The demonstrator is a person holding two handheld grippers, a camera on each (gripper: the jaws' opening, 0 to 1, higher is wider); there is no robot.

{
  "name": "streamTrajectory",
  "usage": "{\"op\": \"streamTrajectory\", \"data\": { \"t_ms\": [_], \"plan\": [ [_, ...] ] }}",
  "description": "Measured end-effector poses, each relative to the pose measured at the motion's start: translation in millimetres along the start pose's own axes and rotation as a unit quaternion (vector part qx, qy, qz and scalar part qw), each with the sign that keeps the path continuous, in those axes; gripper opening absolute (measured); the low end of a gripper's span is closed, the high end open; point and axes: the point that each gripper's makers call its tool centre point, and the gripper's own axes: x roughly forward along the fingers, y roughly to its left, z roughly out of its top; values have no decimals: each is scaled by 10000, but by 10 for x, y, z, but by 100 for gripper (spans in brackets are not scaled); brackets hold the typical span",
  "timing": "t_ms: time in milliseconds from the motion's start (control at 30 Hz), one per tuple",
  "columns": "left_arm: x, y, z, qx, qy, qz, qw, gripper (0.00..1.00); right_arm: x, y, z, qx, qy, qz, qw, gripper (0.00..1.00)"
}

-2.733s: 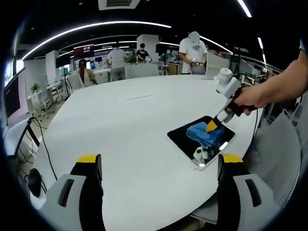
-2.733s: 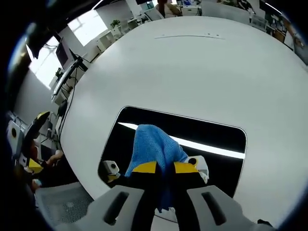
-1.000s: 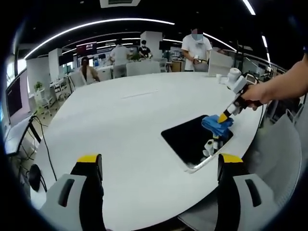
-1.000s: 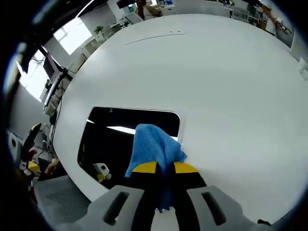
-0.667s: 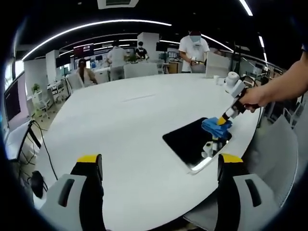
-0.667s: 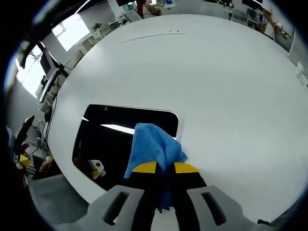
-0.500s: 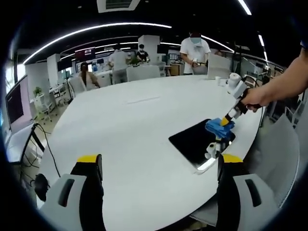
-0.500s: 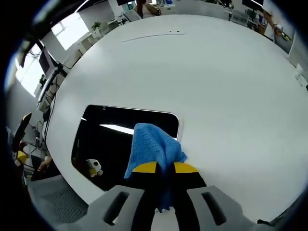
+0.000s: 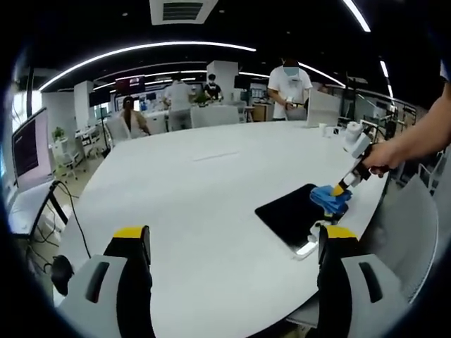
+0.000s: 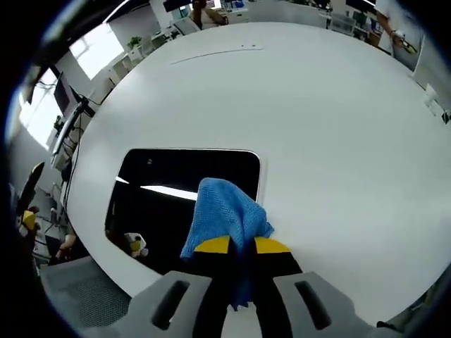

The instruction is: Wipe the mirror surface with the cleaning cloth until all visible marks leave the cleaned area.

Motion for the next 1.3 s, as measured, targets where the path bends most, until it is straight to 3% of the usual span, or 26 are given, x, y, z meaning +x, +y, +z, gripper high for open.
{"op": "streamTrajectory", "data": {
  "t_ms": [733,1300],
  "plan": [
    [-40,132,-48,-1,20,58,10000,99,-148,89,-243,377,55,10,9993,5],
    [-24,88,-88,86,46,-77,9999,99,-119,64,-311,537,58,-75,9985,5]
  ]
}}
